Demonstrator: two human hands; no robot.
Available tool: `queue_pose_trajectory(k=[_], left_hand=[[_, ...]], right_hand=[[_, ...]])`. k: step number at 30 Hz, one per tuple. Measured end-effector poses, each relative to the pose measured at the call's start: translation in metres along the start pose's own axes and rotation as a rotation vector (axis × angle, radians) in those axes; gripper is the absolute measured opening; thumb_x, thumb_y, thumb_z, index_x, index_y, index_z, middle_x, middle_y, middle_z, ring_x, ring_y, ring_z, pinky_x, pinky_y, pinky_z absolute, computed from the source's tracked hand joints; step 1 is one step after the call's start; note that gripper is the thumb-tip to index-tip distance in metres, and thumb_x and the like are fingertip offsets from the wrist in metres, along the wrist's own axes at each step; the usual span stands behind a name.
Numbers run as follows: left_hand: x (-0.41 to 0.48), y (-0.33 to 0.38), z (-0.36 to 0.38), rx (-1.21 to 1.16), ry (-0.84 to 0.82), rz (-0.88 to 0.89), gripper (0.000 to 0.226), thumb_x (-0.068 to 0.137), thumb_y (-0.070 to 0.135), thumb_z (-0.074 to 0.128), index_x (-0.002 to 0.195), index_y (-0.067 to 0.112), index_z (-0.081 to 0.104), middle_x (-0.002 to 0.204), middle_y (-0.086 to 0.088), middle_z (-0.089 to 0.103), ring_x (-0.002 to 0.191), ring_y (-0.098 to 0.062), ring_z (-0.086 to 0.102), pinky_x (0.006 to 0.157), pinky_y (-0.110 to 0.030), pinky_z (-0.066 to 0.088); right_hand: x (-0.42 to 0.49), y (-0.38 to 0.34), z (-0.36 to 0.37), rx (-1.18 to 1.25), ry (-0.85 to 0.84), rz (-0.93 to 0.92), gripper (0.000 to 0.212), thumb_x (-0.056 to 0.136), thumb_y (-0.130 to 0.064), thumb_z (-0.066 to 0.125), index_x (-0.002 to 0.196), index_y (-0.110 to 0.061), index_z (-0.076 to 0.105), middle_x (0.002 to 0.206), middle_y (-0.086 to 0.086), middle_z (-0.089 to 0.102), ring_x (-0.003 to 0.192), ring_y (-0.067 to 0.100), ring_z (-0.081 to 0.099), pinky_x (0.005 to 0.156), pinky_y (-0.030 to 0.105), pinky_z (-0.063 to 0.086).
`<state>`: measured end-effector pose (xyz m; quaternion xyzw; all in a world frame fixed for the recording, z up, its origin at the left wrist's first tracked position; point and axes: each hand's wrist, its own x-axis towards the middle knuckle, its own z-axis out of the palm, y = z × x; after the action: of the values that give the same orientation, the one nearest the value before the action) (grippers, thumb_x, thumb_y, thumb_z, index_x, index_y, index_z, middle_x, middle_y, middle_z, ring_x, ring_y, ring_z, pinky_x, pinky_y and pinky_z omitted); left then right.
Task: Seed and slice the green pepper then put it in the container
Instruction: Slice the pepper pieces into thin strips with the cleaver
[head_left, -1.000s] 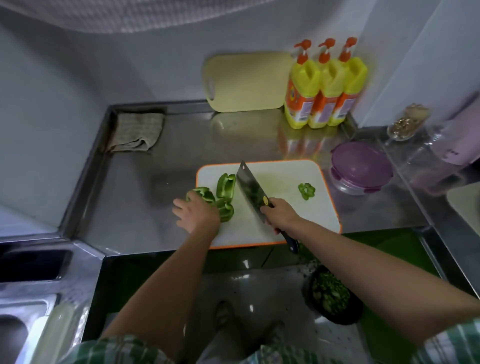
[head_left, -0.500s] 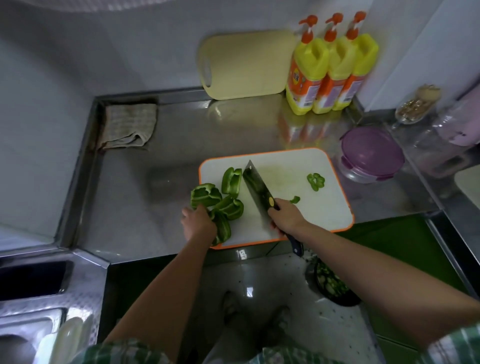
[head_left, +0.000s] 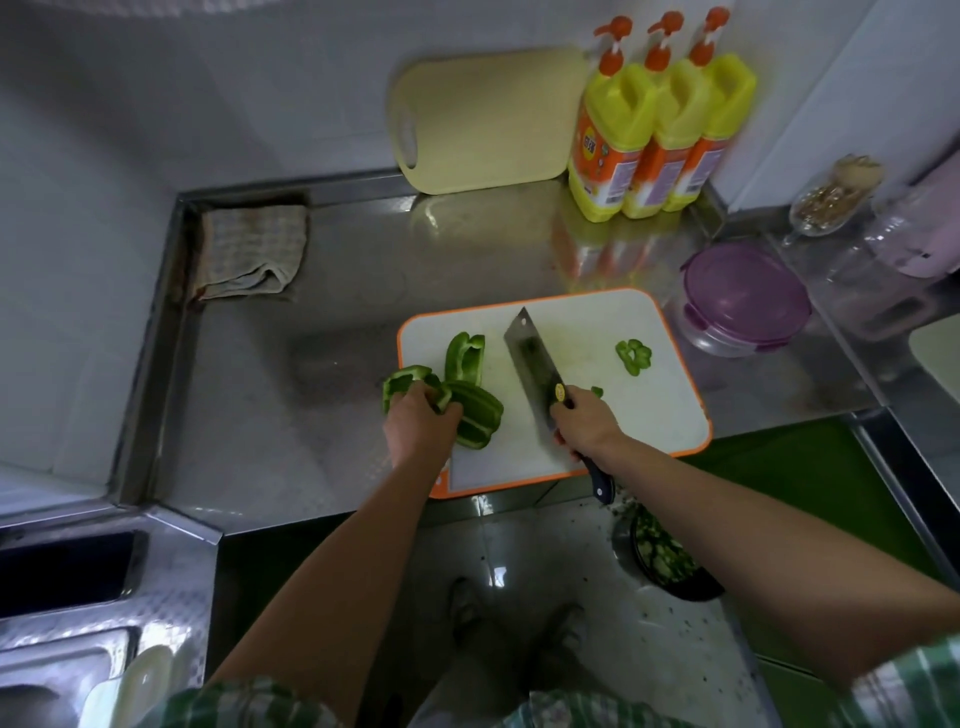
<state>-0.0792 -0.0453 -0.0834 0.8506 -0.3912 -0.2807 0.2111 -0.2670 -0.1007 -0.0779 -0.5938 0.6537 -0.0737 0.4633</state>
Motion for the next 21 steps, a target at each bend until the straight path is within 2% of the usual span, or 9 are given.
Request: queue_pose_trajectory(k=[3, 5, 7, 9, 13, 17, 20, 21], left_hand=[[0.001, 0.011, 0.005, -0.027, -0.019, 0.026, 0.033, 0.083, 0.030, 0.067, 0.110, 0.013, 0.060, 0.111, -0.010, 0.062, 0.096, -0.026, 0.060, 0.081, -0.032, 0.047], [0.001, 0.017, 0.009, -0.033, -0.029, 0.041, 0.034, 0.082, 0.030, 0.068, 0.110, 0.012, 0.059, 0.111, -0.011, 0.061, 0.095, -0.027, 0.060, 0.082, -0.035, 0.050], [0.001, 0.021, 0.011, -0.020, -0.038, 0.052, 0.036, 0.083, 0.029, 0.068, 0.113, 0.011, 0.057, 0.112, -0.012, 0.060, 0.096, -0.029, 0.060, 0.083, -0.036, 0.051], [0.003, 0.023, 0.012, 0.000, -0.046, 0.057, 0.039, 0.085, 0.027, 0.066, 0.119, 0.012, 0.054, 0.116, -0.013, 0.057, 0.098, -0.030, 0.059, 0.084, -0.037, 0.051], [0.006, 0.027, 0.016, 0.037, -0.051, 0.079, 0.044, 0.088, 0.028, 0.063, 0.128, 0.014, 0.050, 0.119, -0.015, 0.053, 0.100, -0.032, 0.058, 0.088, -0.039, 0.049], [0.006, 0.042, 0.026, 0.031, -0.047, 0.081, 0.046, 0.089, 0.028, 0.061, 0.133, 0.018, 0.051, 0.123, -0.016, 0.048, 0.100, -0.034, 0.057, 0.089, -0.036, 0.046], [0.001, 0.055, 0.035, 0.025, -0.053, 0.082, 0.044, 0.089, 0.029, 0.061, 0.130, 0.015, 0.052, 0.126, -0.018, 0.042, 0.097, -0.036, 0.058, 0.087, -0.037, 0.048], [-0.001, 0.058, 0.039, 0.025, -0.063, 0.084, 0.043, 0.089, 0.030, 0.062, 0.127, 0.013, 0.052, 0.127, -0.018, 0.041, 0.096, -0.036, 0.059, 0.085, -0.037, 0.048]], right_hand=[[-0.001, 0.005, -0.010, 0.045, 0.043, -0.007, 0.012, 0.096, -0.015, 0.042, 0.093, -0.011, 0.053, 0.063, 0.006, 0.058, 0.052, 0.022, 0.053, 0.048, 0.034, 0.050], [-0.003, 0.005, -0.011, 0.090, -0.011, -0.019, 0.013, 0.096, -0.014, 0.043, 0.091, -0.010, 0.054, 0.061, 0.006, 0.055, 0.045, 0.016, 0.049, 0.040, 0.025, 0.041], [-0.005, 0.004, -0.008, 0.103, -0.070, -0.016, 0.016, 0.097, -0.015, 0.043, 0.083, -0.014, 0.052, 0.060, 0.005, 0.054, 0.039, 0.010, 0.047, 0.038, 0.022, 0.038], [-0.005, 0.006, -0.005, 0.076, -0.070, -0.006, 0.019, 0.097, -0.015, 0.043, 0.079, -0.016, 0.049, 0.060, 0.005, 0.055, 0.042, 0.013, 0.048, 0.041, 0.023, 0.039], [-0.002, 0.014, -0.011, 0.025, 0.026, -0.013, 0.015, 0.095, -0.016, 0.043, 0.089, -0.008, 0.054, 0.061, 0.004, 0.058, 0.058, 0.026, 0.054, 0.057, 0.037, 0.048], [-0.004, 0.019, -0.020, 0.114, 0.100, -0.041, 0.016, 0.095, -0.013, 0.042, 0.083, -0.008, 0.050, 0.052, 0.004, 0.059, 0.045, 0.027, 0.053, 0.042, 0.032, 0.046], [-0.010, 0.021, -0.024, 0.113, 0.115, -0.077, 0.018, 0.096, -0.013, 0.042, 0.080, -0.006, 0.048, 0.051, 0.009, 0.060, 0.038, 0.026, 0.051, 0.038, 0.029, 0.044], [-0.011, 0.024, -0.025, 0.088, 0.116, -0.088, 0.018, 0.095, -0.014, 0.042, 0.083, -0.004, 0.050, 0.054, 0.012, 0.062, 0.035, 0.020, 0.050, 0.038, 0.028, 0.043]])
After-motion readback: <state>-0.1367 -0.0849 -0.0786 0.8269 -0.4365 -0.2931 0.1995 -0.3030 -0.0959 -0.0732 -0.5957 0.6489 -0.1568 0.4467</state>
